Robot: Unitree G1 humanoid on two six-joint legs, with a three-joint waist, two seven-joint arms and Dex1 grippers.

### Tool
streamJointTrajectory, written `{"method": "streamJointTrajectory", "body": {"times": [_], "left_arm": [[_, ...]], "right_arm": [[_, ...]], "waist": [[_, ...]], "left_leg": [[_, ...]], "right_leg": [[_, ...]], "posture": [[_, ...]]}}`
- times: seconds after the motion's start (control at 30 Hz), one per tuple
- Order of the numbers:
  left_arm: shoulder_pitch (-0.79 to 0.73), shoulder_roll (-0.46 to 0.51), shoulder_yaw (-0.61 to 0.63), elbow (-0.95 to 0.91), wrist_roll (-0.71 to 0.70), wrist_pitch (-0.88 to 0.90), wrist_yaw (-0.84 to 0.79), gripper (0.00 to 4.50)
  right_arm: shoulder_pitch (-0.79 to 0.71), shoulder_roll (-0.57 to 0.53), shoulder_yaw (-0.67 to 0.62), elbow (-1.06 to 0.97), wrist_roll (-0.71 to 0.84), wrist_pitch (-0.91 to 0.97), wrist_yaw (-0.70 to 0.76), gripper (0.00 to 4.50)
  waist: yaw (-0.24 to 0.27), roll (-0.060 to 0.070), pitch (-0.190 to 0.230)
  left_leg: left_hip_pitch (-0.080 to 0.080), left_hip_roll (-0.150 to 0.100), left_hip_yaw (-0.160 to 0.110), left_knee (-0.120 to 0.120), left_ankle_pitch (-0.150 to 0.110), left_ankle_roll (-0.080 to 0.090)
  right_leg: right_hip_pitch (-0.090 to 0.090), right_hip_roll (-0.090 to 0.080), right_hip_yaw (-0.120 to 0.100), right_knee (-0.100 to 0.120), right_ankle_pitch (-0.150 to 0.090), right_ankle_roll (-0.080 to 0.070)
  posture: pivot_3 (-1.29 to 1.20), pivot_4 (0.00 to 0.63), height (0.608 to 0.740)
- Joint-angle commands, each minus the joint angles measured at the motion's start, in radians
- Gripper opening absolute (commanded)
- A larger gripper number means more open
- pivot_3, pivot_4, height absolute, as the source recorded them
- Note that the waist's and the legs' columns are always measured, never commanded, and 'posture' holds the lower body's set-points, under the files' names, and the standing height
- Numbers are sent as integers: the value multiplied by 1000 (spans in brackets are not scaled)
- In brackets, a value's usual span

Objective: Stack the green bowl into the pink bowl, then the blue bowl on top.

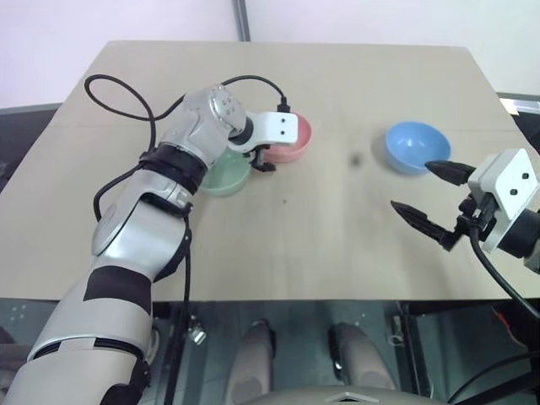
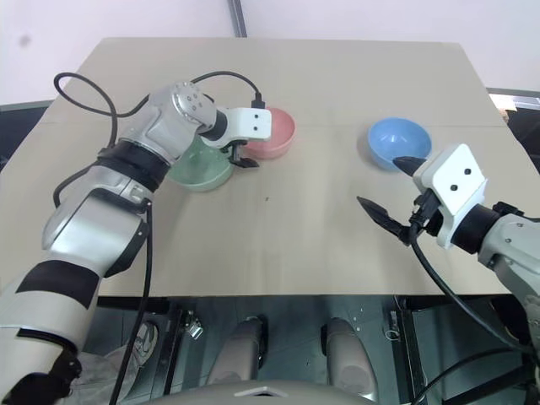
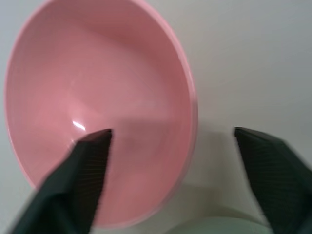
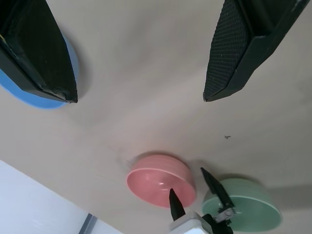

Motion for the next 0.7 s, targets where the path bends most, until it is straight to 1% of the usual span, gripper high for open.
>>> {"method": "streamJointTrajectory", "body": {"times": [0.03,0.07,0.1,0.13,0.17,0.2,0.23,0.33,0.4,0.53,0.6,0.7], "left_arm": [[-32,7,41,-8,12,-28,-12,2341],[-27,8,45,-18,12,-28,-23,1853],[-21,9,49,-33,10,-30,-33,1575],[-16,11,51,-54,7,-32,-50,1032],[-12,14,54,-70,2,-34,-67,672],[-10,17,60,-78,-3,-39,-80,214],[-8,19,68,-94,-9,-42,-95,87],[40,47,109,-223,-85,-52,-195,87],[100,98,126,-362,-140,-39,-297,87],[209,224,150,-600,-208,-34,-430,87],[248,273,152,-675,-231,-44,-450,87],[303,335,140,-774,-309,-14,-451,87]], "right_arm": [[-15,-17,4,-10,-2,-33,-11,4500],[-14,-19,6,-8,-5,-37,-11,4500],[-14,-20,6,-6,-5,-39,-12,4500],[-13,-22,2,0,-7,-45,-8,4500],[-15,-23,1,6,-8,-48,-5,4500],[-18,-25,5,9,-9,-50,-6,4500],[-15,-28,7,17,-14,-61,-1,4500],[-16,-38,26,46,-35,-96,9,4500],[-27,-38,40,58,-40,-112,8,4500],[-33,-42,61,84,-54,-146,20,4500],[-37,-39,72,95,-59,-159,23,4500],[-42,-35,88,111,-68,-178,28,4500]], "waist": [[0,0,0],[0,0,0],[0,0,0],[0,0,0],[0,0,0],[0,0,0],[0,0,0],[-1,0,0],[-4,0,0],[-12,0,0],[-10,0,0],[-1,0,0]], "left_leg": [[0,0,0,0,0,0],[0,0,0,0,0,0],[0,0,0,0,0,0],[0,0,0,0,0,0],[0,0,0,0,0,0],[0,0,0,0,0,0],[0,0,0,0,0,0],[0,0,0,0,0,0],[0,0,0,0,0,0],[1,1,0,0,0,0],[1,1,0,0,0,0],[0,1,0,4,0,0]], "right_leg": [[0,0,0,0,0,0],[0,0,0,0,0,0],[0,0,0,0,0,0],[0,0,0,0,0,0],[0,0,0,0,0,0],[0,0,0,0,0,0],[0,0,0,0,0,0],[0,0,0,0,0,0],[0,0,0,0,0,0],[0,0,0,2,0,0],[0,0,0,2,0,0],[0,0,0,5,0,0]], "posture": [[0,150,740],[0,150,740],[0,150,740],[0,150,740],[0,150,740],[0,150,740],[0,150,740],[0,150,740],[0,150,740],[0,150,740],[0,150,740],[0,150,740]]}}
